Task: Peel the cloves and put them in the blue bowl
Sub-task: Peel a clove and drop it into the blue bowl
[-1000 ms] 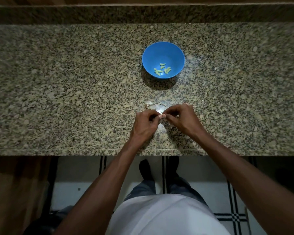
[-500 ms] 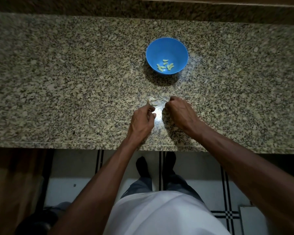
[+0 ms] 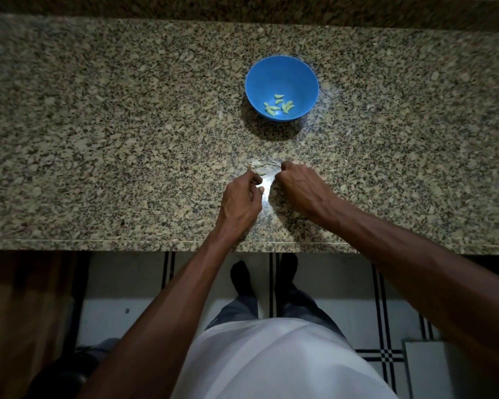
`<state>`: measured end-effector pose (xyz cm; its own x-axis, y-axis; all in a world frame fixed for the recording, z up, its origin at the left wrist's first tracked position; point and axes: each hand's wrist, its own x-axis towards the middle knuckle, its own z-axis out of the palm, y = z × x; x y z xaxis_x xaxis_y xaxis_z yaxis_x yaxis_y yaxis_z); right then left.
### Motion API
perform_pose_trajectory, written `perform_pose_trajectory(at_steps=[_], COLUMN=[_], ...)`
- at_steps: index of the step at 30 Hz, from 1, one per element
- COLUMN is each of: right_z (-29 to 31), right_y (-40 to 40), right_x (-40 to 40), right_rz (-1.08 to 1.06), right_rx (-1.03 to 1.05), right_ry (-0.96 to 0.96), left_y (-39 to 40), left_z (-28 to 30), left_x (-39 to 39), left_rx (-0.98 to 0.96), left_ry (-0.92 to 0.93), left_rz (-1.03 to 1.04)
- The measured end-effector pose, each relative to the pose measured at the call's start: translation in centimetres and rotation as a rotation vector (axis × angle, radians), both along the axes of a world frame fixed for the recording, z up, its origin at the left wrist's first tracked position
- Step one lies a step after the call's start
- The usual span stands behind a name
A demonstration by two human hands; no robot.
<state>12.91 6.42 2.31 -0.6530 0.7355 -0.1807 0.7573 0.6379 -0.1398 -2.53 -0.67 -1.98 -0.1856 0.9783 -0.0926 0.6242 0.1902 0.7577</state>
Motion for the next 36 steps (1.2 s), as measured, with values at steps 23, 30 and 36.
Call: perform_pose_trajectory(at_steps=[23,30,36], right_z=[0.4,1.2,0.8], right_y=[-0.3,-0.2,-0.1], right_x=[2.5,2.2,1.8], right_rz=[-0.705,-0.673,-0.728], right_rx=[-0.852,-0.732,-0.737], right_ry=[0.934,0.805,0.816], left_y=[0.9,1.1,1.0], left_z=[2.4,2.8,2.6], left_x=[1.1,1.4,1.4], left_rx=[-0.016,0.02,0.149], left_ry=[-0.52,-0.443,-0.166], left_rz=[0.191,0.134,0.09])
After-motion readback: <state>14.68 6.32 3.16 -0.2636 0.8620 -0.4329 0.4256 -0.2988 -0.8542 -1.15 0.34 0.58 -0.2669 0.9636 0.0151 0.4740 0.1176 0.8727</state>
